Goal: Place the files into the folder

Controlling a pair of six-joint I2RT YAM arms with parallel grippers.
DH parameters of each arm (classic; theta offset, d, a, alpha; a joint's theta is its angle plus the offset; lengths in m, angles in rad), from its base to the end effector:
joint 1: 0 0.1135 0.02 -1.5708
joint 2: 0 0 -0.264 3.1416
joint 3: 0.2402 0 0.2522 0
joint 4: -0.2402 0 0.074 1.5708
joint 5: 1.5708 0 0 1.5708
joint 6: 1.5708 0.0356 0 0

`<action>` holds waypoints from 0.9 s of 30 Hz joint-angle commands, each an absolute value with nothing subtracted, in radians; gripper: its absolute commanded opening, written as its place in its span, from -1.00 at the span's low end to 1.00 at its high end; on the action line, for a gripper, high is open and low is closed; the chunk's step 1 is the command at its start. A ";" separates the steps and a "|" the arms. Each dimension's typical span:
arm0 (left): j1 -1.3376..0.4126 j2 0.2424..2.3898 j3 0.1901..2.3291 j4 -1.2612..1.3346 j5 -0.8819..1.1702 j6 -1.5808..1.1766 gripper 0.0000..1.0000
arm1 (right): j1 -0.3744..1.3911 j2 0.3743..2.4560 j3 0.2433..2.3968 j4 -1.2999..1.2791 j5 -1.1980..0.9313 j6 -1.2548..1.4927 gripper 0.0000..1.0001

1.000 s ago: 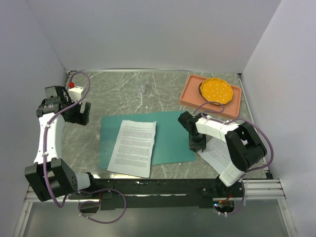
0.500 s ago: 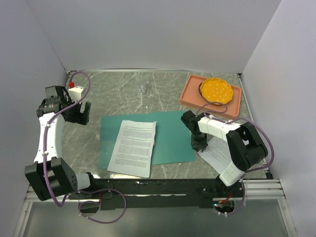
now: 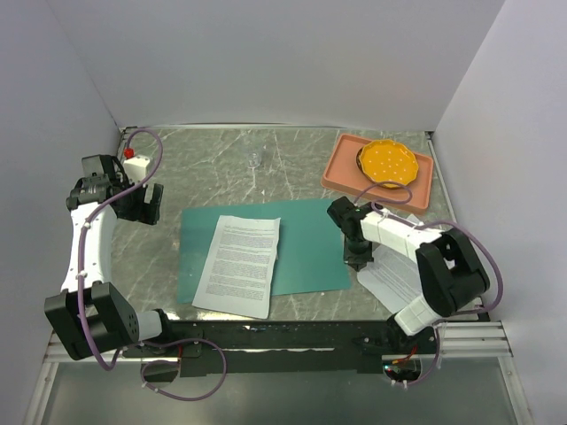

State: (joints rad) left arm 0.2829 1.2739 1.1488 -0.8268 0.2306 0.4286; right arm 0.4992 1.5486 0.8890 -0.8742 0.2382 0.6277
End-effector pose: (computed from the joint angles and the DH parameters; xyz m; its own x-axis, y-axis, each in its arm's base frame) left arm 0.2484 0.0637 0.3064 -0.7714 0.1971 -0.6050 0.1937 0.9784 0.0718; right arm 0.2222 0.1116 0.1662 -0.9788 0.1163 -0.1684 0.1450 0.9749 -0.1691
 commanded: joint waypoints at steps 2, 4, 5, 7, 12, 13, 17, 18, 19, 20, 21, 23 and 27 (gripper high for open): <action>0.287 1.267 1.147 -0.799 0.242 0.436 0.92 | 0.610 1.494 0.960 -0.882 0.235 0.632 -1.00; 0.287 1.267 1.154 -0.801 0.241 0.431 0.92 | 0.717 1.529 1.008 -0.888 0.250 0.620 -1.00; 0.287 1.267 1.158 -0.801 0.242 0.428 0.93 | 0.754 1.548 1.061 -0.893 0.252 0.612 -1.00; 0.287 1.270 1.164 -0.810 0.247 0.425 0.93 | 0.829 1.604 1.109 -0.893 0.256 0.589 -1.00; 0.287 1.259 1.167 -0.818 0.244 0.428 0.93 | 0.925 1.712 1.248 -0.900 0.265 0.526 -1.00; 0.287 1.259 1.167 -0.819 0.242 0.431 0.93 | 0.930 1.745 1.274 -0.910 0.270 0.523 -1.00; 0.287 1.258 1.164 -0.819 0.236 0.437 0.92 | 0.939 1.764 1.261 -0.884 0.258 0.508 -1.00; 0.287 1.258 1.164 -0.818 0.235 0.439 0.92 | 0.940 1.760 1.255 -0.870 0.249 0.494 -0.70; 0.287 1.261 1.161 -0.818 0.232 0.437 0.92 | 0.940 1.743 1.249 -0.847 0.226 0.486 -0.59; 0.287 1.262 1.161 -0.815 0.236 0.437 0.92 | 0.940 1.732 1.246 -0.832 0.210 0.479 -0.45; 0.285 1.267 1.161 -0.815 0.239 0.436 0.92 | 0.939 1.706 1.247 -0.821 0.204 0.466 -0.08; 0.285 1.282 1.166 -0.813 0.252 0.425 0.92 | 0.939 1.671 1.246 -0.763 0.167 0.450 0.12; 0.285 1.307 1.170 -0.818 0.276 0.417 0.92 | 0.910 1.577 1.210 -0.623 0.025 0.420 0.25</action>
State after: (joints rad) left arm 0.2829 1.2846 1.1492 -0.8280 0.2352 0.4240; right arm 0.9337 1.7020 1.2312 -0.7918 0.1619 0.4610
